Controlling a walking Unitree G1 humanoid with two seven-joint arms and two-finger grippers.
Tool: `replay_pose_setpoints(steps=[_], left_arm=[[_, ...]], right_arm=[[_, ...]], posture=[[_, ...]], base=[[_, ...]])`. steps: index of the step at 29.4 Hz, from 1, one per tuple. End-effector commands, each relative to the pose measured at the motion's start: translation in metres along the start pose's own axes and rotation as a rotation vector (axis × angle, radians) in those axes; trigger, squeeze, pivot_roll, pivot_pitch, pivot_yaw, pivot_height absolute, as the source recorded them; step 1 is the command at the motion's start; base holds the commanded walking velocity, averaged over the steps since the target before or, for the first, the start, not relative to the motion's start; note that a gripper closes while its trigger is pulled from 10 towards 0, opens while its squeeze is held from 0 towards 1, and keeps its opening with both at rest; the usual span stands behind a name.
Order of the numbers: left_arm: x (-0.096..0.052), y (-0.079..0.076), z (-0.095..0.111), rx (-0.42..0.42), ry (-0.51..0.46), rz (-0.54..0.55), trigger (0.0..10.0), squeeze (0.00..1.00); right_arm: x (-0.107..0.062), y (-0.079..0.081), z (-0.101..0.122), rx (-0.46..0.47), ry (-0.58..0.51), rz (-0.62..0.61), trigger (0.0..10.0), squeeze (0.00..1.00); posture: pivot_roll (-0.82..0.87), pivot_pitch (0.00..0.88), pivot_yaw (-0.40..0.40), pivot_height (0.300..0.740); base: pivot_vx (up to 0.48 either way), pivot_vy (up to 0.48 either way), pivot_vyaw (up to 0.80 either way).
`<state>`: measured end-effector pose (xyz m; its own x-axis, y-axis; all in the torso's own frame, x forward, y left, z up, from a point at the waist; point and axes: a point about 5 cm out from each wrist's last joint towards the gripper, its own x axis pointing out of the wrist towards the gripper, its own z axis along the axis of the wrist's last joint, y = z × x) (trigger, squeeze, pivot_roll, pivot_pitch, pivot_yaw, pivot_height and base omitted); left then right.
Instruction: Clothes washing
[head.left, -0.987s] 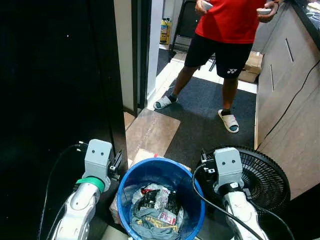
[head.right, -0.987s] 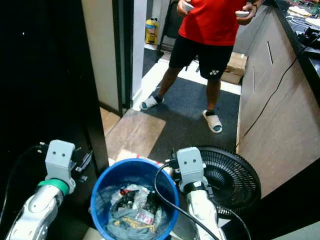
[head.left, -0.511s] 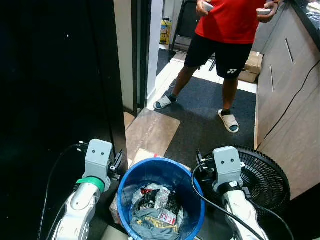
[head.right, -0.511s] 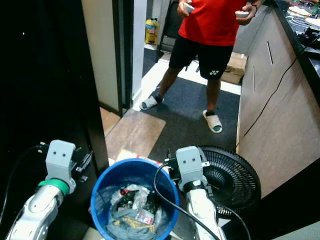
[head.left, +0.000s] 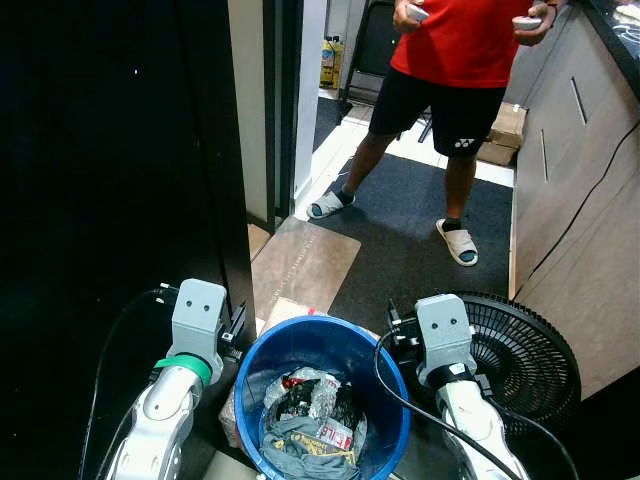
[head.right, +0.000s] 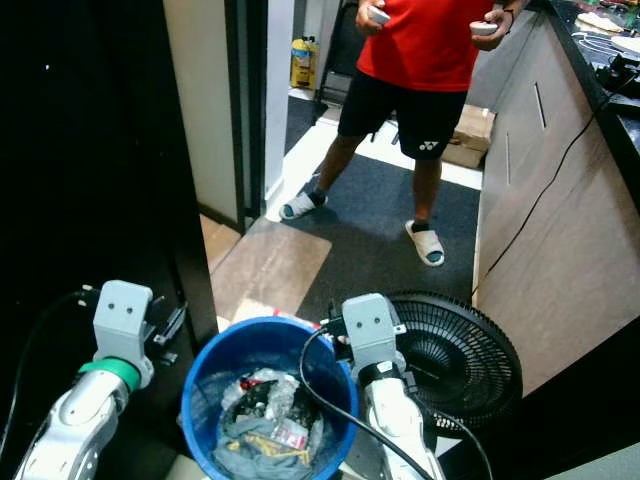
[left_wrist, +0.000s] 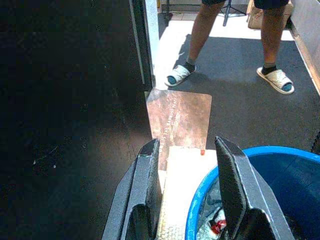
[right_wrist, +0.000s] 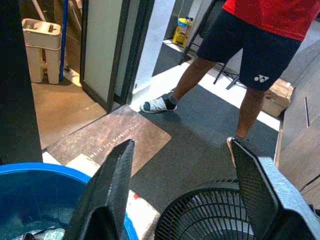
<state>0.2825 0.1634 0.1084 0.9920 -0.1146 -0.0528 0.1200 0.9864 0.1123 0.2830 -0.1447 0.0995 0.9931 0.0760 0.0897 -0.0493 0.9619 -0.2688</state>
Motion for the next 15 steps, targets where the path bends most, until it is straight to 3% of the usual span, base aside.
replay_pose_setpoints(steps=[1,2,15], left_arm=[[0.0005,-0.0028,-0.0061,-0.004,0.03,-0.01,10.0,0.0],[0.0005,-0.0031,-0.0061,-0.004,0.029,-0.011,10.0,0.0],[-0.0003,-0.009,-0.0106,-0.029,0.06,-0.023,10.0,0.0]], right_arm=[[-0.0005,-0.0008,-0.0039,0.003,0.017,-0.009,0.0,0.0],[-0.0002,-0.0012,-0.0043,0.002,0.02,-0.012,10.0,0.0],[-0.0007,0.0012,-0.0131,0.002,0.059,-0.022,10.0,0.0]], posture=[[0.09,0.016,-0.009,0.74],[0.08,0.017,-0.009,0.74],[0.08,0.03,-0.009,0.74]], base=[[0.0,0.0,0.0],[0.0,0.0,0.0],[0.0,0.0,0.0]])
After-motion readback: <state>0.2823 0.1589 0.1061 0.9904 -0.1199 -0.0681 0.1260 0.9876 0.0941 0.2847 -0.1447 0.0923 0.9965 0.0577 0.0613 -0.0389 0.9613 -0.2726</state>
